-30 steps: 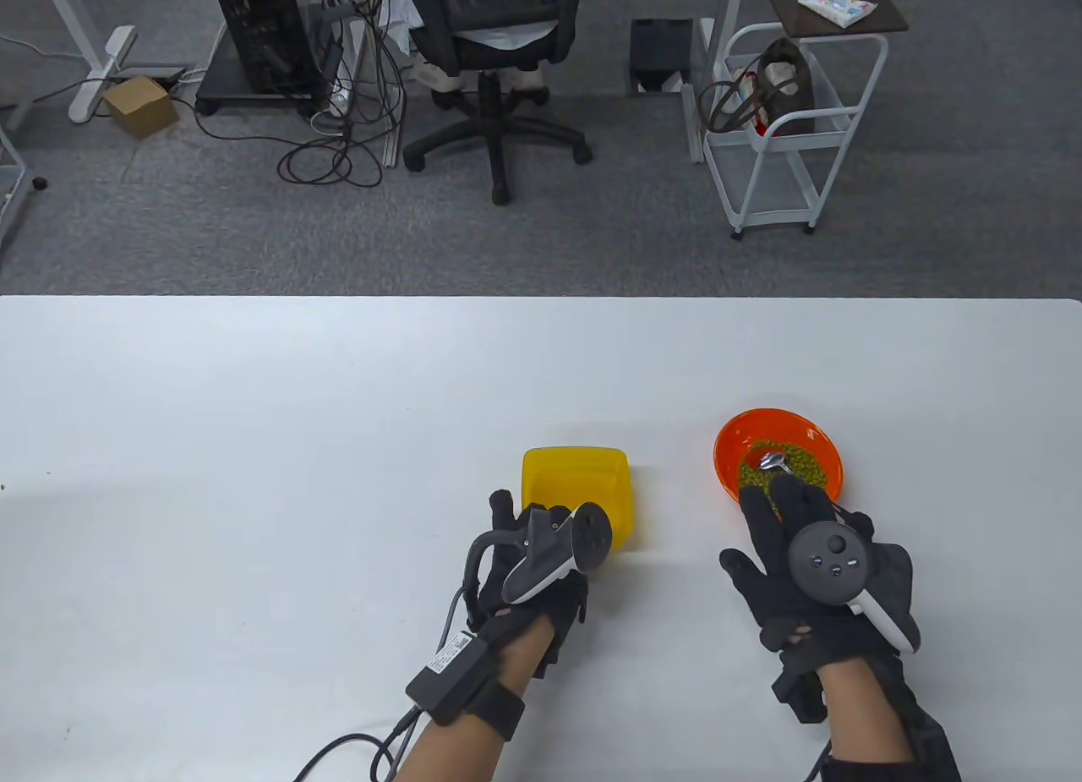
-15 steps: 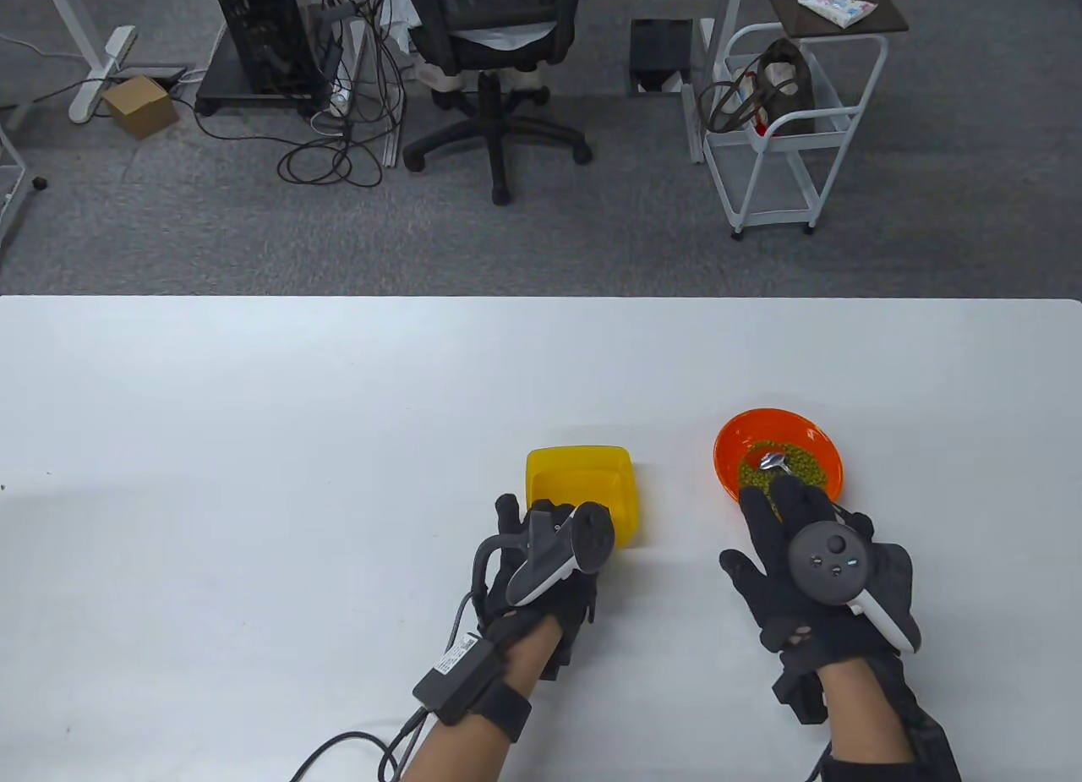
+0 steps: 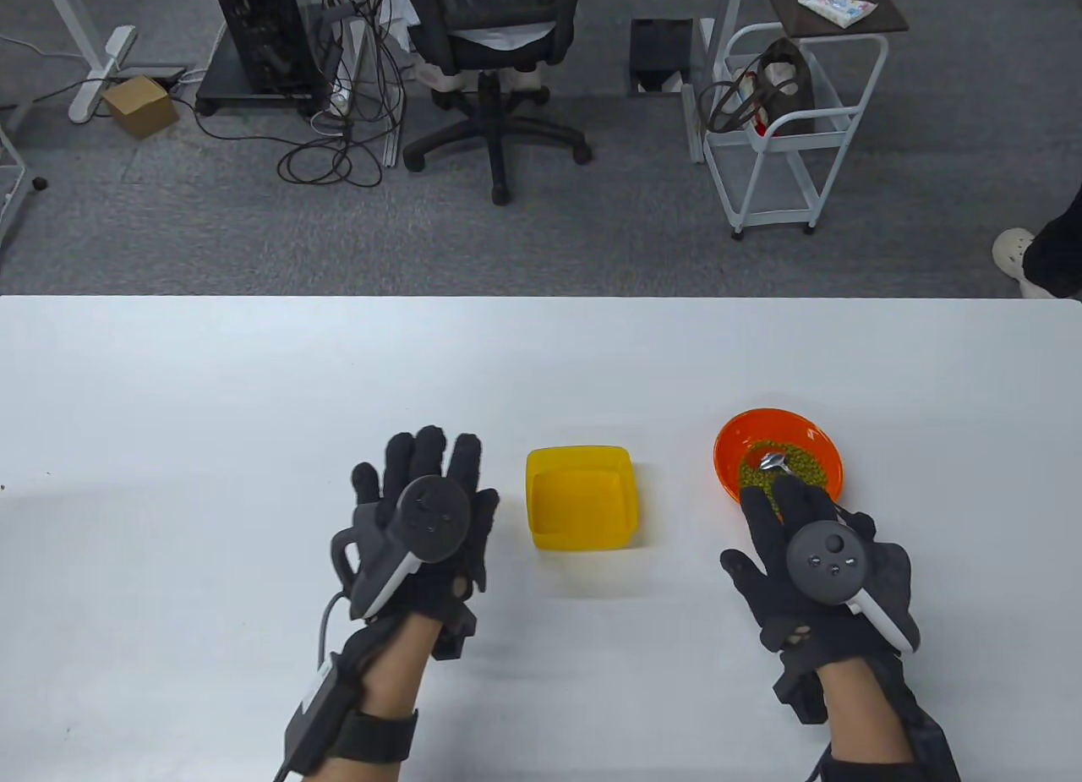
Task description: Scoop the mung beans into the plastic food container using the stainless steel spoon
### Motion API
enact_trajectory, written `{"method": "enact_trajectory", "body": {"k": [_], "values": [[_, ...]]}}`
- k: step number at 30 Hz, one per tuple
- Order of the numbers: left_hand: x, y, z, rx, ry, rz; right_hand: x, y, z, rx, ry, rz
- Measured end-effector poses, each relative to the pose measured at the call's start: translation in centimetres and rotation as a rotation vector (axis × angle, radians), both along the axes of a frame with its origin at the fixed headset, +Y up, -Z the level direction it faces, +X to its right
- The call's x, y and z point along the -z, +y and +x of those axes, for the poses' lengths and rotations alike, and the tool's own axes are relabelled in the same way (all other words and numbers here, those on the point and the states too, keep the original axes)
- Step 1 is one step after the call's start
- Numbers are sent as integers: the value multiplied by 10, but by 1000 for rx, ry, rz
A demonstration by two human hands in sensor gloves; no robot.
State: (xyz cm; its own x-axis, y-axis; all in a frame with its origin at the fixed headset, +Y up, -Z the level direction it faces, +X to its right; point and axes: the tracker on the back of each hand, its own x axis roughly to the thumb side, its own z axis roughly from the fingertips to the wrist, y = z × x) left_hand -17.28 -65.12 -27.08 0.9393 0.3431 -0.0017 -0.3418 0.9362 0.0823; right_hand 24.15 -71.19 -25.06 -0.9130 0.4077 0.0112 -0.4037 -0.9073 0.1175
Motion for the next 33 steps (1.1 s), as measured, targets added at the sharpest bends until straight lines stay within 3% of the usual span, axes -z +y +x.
{"method": "enact_trajectory", "body": {"k": [4, 8, 11, 22, 29, 33], "values": [[-13, 0, -54, 22, 89, 1, -1, 0, 0, -7, -8, -3], [-23, -20, -97, 34, 170, -6, -1, 0, 0, -16, -18, -10], [-26, -37, -111, 32, 177, -11, -1, -1, 1, -21, -24, -15], [-25, -72, -101, 92, 117, -38, 3, -10, 2, -61, -33, -45], [-21, -77, -91, 134, 111, -51, 5, -11, 4, -59, -48, -58], [-21, -76, -91, 135, 108, -44, 5, -1, 14, -53, -101, 26]]}}
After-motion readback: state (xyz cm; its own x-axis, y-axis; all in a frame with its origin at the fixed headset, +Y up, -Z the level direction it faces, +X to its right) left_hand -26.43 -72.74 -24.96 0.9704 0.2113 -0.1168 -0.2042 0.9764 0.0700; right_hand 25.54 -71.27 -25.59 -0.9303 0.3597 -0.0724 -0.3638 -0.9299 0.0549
